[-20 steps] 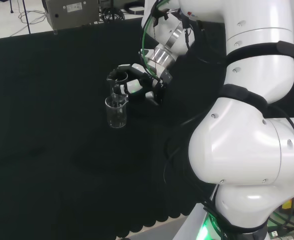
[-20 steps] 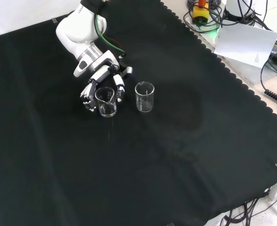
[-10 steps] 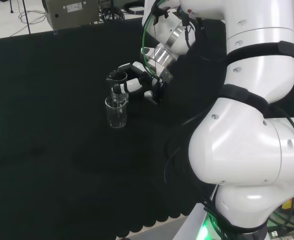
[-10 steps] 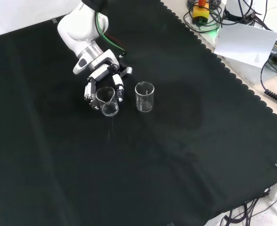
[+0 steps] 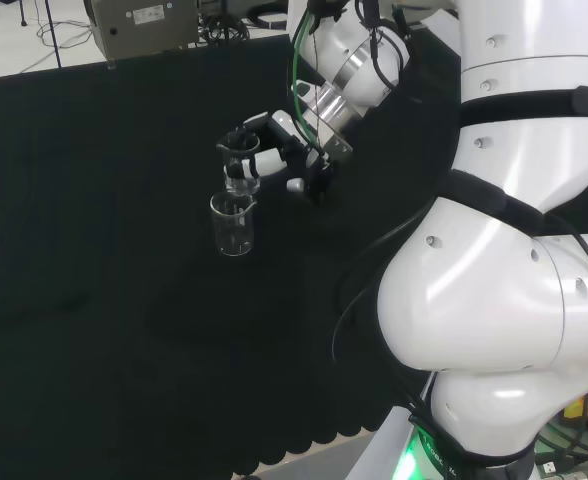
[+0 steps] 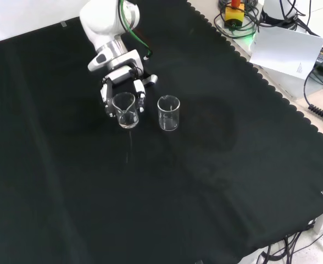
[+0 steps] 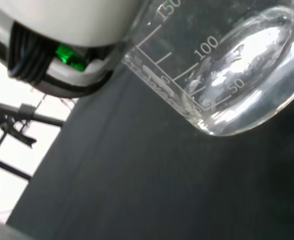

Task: Pick up the beaker on the right.

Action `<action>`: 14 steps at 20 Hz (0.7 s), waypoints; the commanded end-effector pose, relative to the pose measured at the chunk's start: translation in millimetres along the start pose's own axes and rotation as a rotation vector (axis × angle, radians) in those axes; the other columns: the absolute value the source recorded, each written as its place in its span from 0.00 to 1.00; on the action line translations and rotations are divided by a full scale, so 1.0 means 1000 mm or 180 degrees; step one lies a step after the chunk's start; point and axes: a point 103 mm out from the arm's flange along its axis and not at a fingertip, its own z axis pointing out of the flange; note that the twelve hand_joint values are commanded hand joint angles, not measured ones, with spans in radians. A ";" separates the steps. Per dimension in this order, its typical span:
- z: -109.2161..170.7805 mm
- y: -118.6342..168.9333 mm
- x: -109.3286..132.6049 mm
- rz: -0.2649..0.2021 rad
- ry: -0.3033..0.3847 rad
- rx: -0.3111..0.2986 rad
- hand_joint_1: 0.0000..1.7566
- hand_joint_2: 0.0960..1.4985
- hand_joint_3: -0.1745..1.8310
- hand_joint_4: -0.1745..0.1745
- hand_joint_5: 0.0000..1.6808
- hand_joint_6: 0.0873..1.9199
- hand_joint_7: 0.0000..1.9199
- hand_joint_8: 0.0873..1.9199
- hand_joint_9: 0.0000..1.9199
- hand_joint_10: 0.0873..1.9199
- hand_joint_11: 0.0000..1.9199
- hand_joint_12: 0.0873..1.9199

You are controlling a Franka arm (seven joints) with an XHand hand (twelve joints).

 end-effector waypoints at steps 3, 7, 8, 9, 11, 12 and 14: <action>-0.041 0.004 0.031 -0.0181 -0.0377 -0.0077 0.75 0.41 0.35 0.02 0.87 0.08 0.83 0.00 0.84 0.00 0.68 0.36; -0.067 -0.006 0.037 -0.0143 -0.0510 0.0013 0.75 0.41 0.34 0.00 0.88 0.06 0.83 0.00 0.85 0.00 0.68 0.36; -0.073 -0.009 0.039 -0.0143 -0.0560 0.0026 0.75 0.41 0.34 0.00 0.88 0.06 0.83 0.00 0.85 0.00 0.69 0.36; -0.079 -0.012 0.042 -0.0144 -0.0598 0.0030 0.75 0.41 0.34 0.00 0.88 0.06 0.83 0.00 0.85 0.00 0.69 0.36; -0.088 -0.019 0.048 -0.0148 -0.0649 0.0049 0.75 0.41 0.34 0.00 0.88 0.06 0.83 0.00 0.85 0.00 0.69 0.36; -0.092 -0.023 0.051 -0.0148 -0.0677 0.0060 0.75 0.41 0.34 0.00 0.88 0.06 0.83 0.00 0.85 0.00 0.69 0.36; -0.096 -0.030 0.062 -0.0142 -0.0733 0.0083 0.75 0.41 0.35 0.00 0.88 0.06 0.83 0.00 0.85 0.00 0.69 0.36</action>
